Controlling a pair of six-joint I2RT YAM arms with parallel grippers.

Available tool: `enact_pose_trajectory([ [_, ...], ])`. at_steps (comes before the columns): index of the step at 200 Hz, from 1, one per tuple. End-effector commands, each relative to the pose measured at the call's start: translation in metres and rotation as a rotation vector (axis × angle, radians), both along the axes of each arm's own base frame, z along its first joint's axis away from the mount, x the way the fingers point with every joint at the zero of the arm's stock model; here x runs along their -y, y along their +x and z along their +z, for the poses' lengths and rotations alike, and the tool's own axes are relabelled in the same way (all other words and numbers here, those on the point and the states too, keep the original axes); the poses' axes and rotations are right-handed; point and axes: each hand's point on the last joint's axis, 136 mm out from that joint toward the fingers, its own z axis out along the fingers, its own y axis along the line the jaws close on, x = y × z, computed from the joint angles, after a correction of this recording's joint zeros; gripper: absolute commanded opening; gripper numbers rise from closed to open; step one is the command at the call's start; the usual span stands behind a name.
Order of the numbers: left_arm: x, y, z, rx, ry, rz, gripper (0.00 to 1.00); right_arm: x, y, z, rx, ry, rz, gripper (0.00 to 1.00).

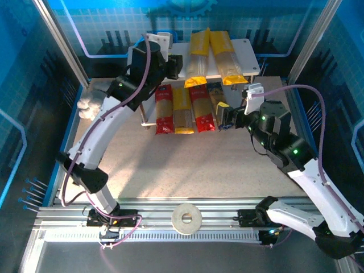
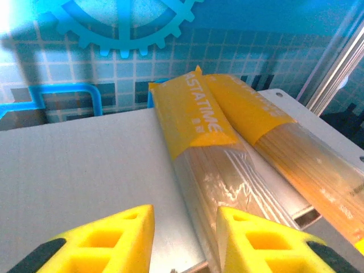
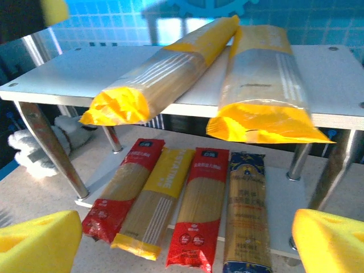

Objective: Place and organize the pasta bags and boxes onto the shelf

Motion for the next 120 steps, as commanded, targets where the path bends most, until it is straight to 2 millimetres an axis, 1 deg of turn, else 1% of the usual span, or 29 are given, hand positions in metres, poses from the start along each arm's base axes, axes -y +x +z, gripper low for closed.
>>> enact_pose_trajectory([
  [1,0.001,-0.008,-0.051,-0.138,0.131,-0.015,0.35,0.027,-0.005,0.024,0.05,0.023,-0.103,0.95],
  [17,0.001,-0.01,-0.065,-0.178,0.16,-0.017,0.35,0.039,-0.008,0.03,0.07,0.022,-0.151,0.95],
  [30,0.003,-0.01,-0.075,-0.205,0.17,-0.031,0.36,0.044,-0.012,0.033,0.081,0.019,-0.168,0.95],
  [64,0.011,-0.006,-0.096,-0.257,0.18,-0.049,0.36,0.043,-0.014,0.036,0.081,0.03,-0.154,0.95],
  [90,0.018,-0.003,-0.102,-0.27,0.167,-0.07,0.36,0.041,-0.013,0.035,0.079,0.036,-0.145,0.95],
  [120,0.028,0.0,-0.103,-0.271,0.138,-0.098,0.36,0.038,-0.012,0.031,0.07,0.037,-0.136,0.96],
])
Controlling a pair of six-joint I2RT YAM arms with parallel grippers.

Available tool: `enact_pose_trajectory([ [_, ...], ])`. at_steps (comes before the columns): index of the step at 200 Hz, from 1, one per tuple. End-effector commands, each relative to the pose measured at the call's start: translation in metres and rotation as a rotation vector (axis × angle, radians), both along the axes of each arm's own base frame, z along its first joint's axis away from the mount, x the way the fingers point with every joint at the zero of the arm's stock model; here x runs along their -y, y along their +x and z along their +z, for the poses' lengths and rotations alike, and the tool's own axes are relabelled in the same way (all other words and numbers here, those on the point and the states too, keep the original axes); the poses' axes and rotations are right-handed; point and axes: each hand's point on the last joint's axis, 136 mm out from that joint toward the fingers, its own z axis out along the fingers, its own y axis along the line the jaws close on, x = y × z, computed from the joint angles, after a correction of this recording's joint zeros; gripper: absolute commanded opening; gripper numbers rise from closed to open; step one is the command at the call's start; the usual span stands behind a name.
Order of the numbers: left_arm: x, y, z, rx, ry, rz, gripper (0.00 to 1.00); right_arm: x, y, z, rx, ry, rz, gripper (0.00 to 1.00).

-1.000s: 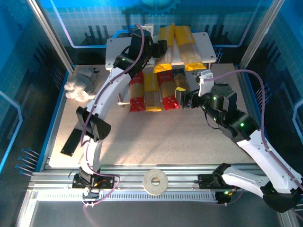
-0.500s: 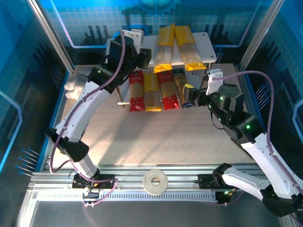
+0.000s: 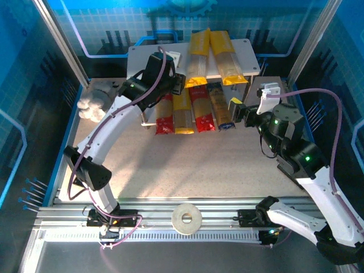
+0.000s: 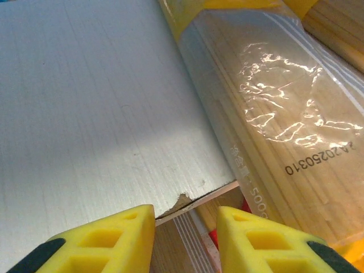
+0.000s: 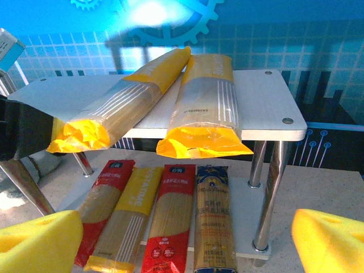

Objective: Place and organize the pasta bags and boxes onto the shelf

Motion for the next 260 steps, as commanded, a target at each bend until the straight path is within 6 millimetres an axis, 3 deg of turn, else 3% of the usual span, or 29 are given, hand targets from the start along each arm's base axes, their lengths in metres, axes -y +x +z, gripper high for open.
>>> enact_pose_trajectory([
  [1,0.017,0.001,-0.014,-0.043,-0.017,-0.056,0.36,0.005,-0.001,0.006,0.012,0.024,-0.016,0.96],
  [71,0.046,-0.002,-0.006,-0.034,-0.037,-0.126,0.37,0.005,-0.002,0.003,0.01,0.027,-0.016,0.96],
  [138,0.048,-0.003,-0.002,-0.024,-0.056,-0.132,0.38,0.003,-0.001,-0.001,0.001,0.032,-0.008,0.96],
  [260,0.07,-0.005,0.009,-0.008,-0.114,-0.189,0.42,0.002,0.0,-0.003,-0.004,0.033,-0.005,0.96],
])
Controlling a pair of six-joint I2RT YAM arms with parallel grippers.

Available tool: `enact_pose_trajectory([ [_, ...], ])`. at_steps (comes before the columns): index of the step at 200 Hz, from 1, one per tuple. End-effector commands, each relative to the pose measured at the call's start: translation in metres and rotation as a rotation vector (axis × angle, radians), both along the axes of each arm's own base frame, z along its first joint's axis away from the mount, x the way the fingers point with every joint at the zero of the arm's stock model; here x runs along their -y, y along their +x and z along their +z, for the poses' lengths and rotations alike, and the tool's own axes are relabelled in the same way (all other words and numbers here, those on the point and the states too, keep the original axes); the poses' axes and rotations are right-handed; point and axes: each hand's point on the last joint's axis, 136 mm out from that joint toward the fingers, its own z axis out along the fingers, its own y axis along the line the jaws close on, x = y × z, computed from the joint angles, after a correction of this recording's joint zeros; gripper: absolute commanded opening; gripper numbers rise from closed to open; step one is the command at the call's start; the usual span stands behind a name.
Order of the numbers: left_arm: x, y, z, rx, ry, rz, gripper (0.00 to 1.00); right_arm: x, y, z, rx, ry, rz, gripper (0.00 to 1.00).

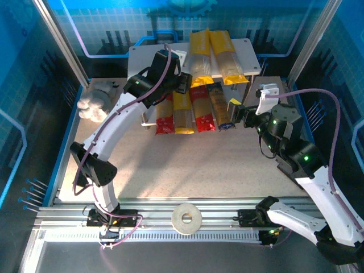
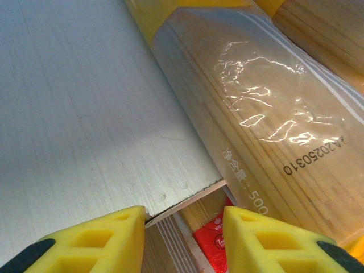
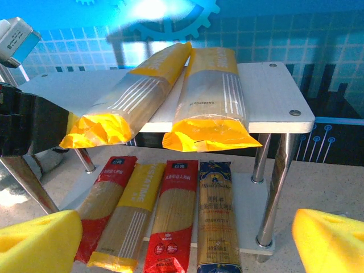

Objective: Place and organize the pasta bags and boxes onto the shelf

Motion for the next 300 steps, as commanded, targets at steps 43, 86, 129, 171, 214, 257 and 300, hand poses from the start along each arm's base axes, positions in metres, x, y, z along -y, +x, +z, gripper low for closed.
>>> enact_pose_trajectory([
  [43,0.056,-0.009,0.014,0.021,-0.126,-0.154,0.42,0.001,0.0,0.001,0.005,0.029,0.0,0.96],
  [86,0.062,-0.012,0.022,0.035,-0.142,-0.171,0.43,0.0,0.001,0.002,0.007,0.03,0.002,0.96],
  [129,0.063,-0.014,0.026,0.041,-0.147,-0.18,0.45,0.0,0.001,0.003,0.01,0.029,0.003,0.96],
  [171,0.071,-0.013,0.026,0.038,-0.17,-0.2,0.47,0.0,0.001,0.003,0.01,0.032,0.003,0.96],
  [214,0.078,-0.01,0.025,0.03,-0.182,-0.214,0.47,0.001,0.0,0.003,0.009,0.029,0.003,0.96],
  [257,0.064,-0.013,0.027,0.047,-0.136,-0.185,0.48,0.003,-0.001,0.003,0.015,0.027,-0.004,0.96],
  [300,0.038,-0.016,0.036,0.085,-0.097,-0.128,0.52,0.001,0.0,0.002,0.01,0.027,0.005,0.96],
])
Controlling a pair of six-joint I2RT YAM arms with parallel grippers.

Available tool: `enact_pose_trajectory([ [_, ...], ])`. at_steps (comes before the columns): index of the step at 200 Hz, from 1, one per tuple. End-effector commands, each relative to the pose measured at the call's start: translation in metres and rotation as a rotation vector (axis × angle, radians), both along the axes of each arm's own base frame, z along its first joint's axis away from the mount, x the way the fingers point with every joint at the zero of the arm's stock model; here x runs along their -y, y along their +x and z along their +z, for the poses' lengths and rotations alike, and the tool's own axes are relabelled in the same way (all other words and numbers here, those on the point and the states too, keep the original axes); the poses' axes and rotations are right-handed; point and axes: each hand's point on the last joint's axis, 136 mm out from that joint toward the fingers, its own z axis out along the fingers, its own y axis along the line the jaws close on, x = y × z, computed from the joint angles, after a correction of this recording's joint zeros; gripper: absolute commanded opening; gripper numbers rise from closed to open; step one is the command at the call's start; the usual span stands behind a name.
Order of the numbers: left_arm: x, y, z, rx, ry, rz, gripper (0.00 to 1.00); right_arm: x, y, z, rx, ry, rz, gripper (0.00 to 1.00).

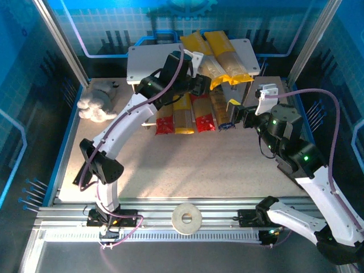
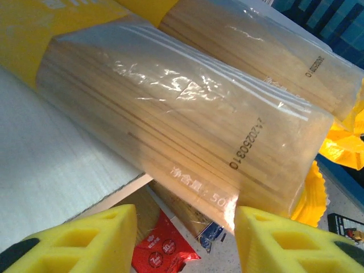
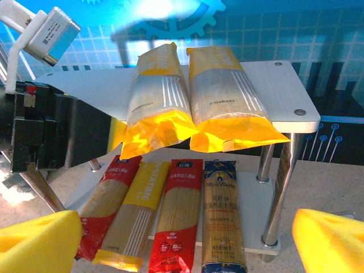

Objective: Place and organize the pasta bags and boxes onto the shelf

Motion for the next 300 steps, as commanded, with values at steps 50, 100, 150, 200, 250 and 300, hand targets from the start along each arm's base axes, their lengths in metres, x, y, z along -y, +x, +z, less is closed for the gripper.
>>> enact_pose_trajectory([
  [50,-0.066,-0.015,0.048,0.139,-0.01,0.143,0.52,0.006,0.004,0.024,0.059,0.1,-0.007,0.97],
  [100,-0.121,-0.043,0.033,0.151,0.065,0.274,0.49,0.029,0.037,0.043,0.127,0.216,-0.143,0.58],
  [150,-0.151,-0.07,0.004,0.103,0.089,0.319,0.49,0.048,0.082,0.035,0.126,0.276,-0.27,0.51],
  [200,-0.174,-0.093,-0.012,0.079,0.113,0.35,0.5,0.069,0.108,0.024,0.118,0.338,-0.331,0.51],
  [250,-0.188,-0.1,-0.025,0.062,0.124,0.378,0.51,0.08,0.128,0.0,0.037,0.44,-0.305,0.41],
  [300,-0.19,-0.099,-0.024,0.064,0.121,0.383,0.52,0.078,0.138,-0.011,-0.022,0.519,-0.251,0.2],
])
